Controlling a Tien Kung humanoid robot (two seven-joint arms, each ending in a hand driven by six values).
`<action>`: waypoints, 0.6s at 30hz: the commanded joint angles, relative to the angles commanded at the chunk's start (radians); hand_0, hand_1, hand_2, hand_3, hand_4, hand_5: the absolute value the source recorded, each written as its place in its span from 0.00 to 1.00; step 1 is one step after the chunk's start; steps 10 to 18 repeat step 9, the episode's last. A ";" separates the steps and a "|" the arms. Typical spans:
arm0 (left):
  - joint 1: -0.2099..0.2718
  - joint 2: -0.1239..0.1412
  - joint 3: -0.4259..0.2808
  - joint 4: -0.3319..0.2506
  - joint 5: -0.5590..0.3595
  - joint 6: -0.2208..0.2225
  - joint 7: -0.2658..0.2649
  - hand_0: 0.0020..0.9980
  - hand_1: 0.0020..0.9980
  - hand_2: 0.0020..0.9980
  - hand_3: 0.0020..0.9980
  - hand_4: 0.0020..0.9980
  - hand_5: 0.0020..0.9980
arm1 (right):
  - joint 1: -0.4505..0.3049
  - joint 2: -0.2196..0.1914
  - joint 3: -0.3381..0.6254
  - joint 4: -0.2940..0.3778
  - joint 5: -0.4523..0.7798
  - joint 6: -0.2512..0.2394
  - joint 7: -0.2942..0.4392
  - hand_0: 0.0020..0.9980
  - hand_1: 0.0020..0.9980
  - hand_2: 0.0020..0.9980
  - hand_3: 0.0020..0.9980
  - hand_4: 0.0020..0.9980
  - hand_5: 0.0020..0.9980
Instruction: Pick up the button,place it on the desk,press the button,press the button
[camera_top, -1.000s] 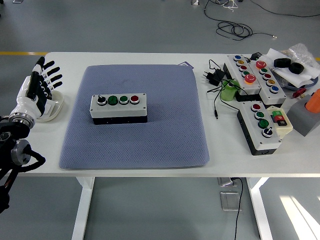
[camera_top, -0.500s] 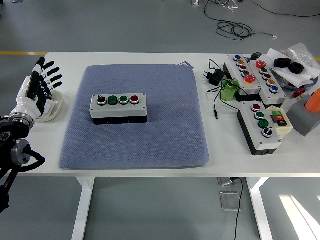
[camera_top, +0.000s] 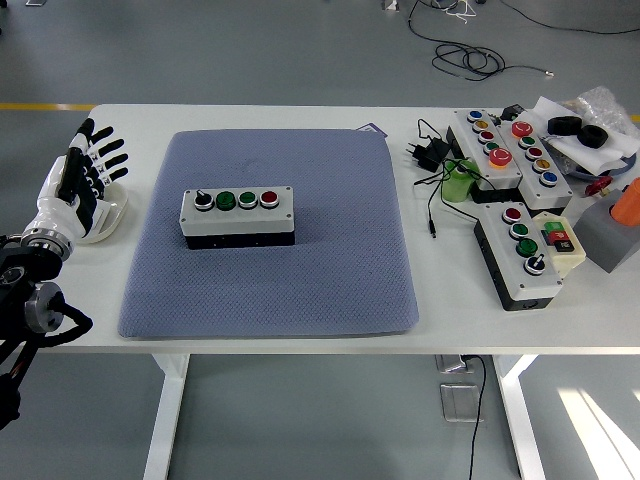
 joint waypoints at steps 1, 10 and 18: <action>0.001 0.001 0.000 0.001 -0.001 0.000 0.000 0.78 0.81 0.84 0.85 0.65 1.00 | 0.000 0.000 0.000 0.000 0.001 0.000 0.001 0.79 0.80 0.82 0.75 0.41 0.48; 0.007 0.001 -0.004 0.002 -0.002 -0.002 -0.004 0.78 0.81 0.84 0.85 0.65 1.00 | -0.005 -0.001 0.000 0.000 -0.001 0.001 0.003 0.79 0.80 0.82 0.75 0.41 0.48; 0.007 0.001 -0.004 0.002 -0.002 -0.002 -0.004 0.78 0.81 0.84 0.85 0.65 1.00 | -0.005 -0.001 0.000 0.000 -0.001 0.001 0.003 0.79 0.80 0.82 0.75 0.41 0.48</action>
